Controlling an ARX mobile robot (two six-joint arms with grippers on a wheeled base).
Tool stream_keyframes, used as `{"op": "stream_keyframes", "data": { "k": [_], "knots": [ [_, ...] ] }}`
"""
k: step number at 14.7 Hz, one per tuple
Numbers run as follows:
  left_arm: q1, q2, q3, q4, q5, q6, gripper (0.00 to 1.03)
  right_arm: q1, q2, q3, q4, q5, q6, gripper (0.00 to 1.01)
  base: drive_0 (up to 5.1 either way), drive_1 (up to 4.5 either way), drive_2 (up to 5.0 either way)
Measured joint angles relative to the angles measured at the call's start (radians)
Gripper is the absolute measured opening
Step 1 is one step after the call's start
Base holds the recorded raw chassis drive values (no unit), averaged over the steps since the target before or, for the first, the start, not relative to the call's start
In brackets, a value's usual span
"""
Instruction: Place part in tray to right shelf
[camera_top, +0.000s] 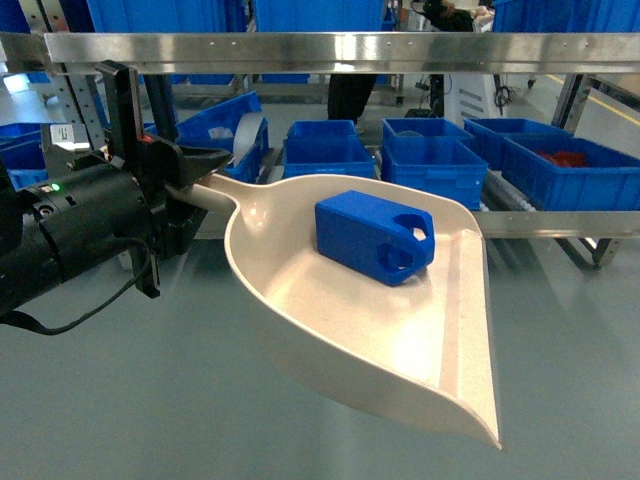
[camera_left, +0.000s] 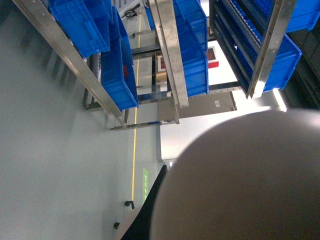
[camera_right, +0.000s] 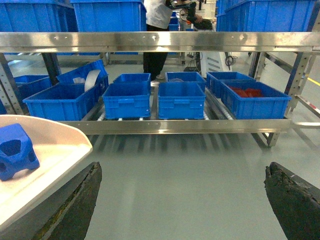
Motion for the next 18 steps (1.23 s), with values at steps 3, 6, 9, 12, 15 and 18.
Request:
{"op": "stream_keyframes", "data": {
  "k": [3, 6, 9, 12, 15, 18],
  "knots": [
    [0.0, 0.0, 0.0, 0.0, 0.002, 0.0, 0.13, 0.0, 0.0, 0.0, 0.0, 0.0, 0.0, 0.98, 0.0, 0.0, 0.0],
    [0.0, 0.0, 0.0, 0.004, 0.002, 0.0, 0.13, 0.0, 0.0, 0.0, 0.002, 0.0, 0.0, 0.98, 0.0, 0.0, 0.0],
    [0.0, 0.0, 0.001, 0.0, 0.002, 0.0, 0.13, 0.0, 0.0, 0.0, 0.001, 0.0, 0.0, 0.98, 0.0, 0.0, 0.0],
    [0.0, 0.0, 0.001, 0.0, 0.002, 0.0, 0.13, 0.0, 0.0, 0.0, 0.0, 0.0, 0.0, 0.98, 0.0, 0.0, 0.0],
    [0.0, 0.0, 0.001, 0.0, 0.002, 0.0, 0.13, 0.0, 0.0, 0.0, -0.001, -0.001, 0.0, 0.98, 0.0, 0.0, 0.0],
    [0.0, 0.0, 0.001, 0.0, 0.002, 0.0, 0.13, 0.0, 0.0, 0.0, 0.0, 0.0, 0.0, 0.98, 0.0, 0.0, 0.0]
  ]
}}
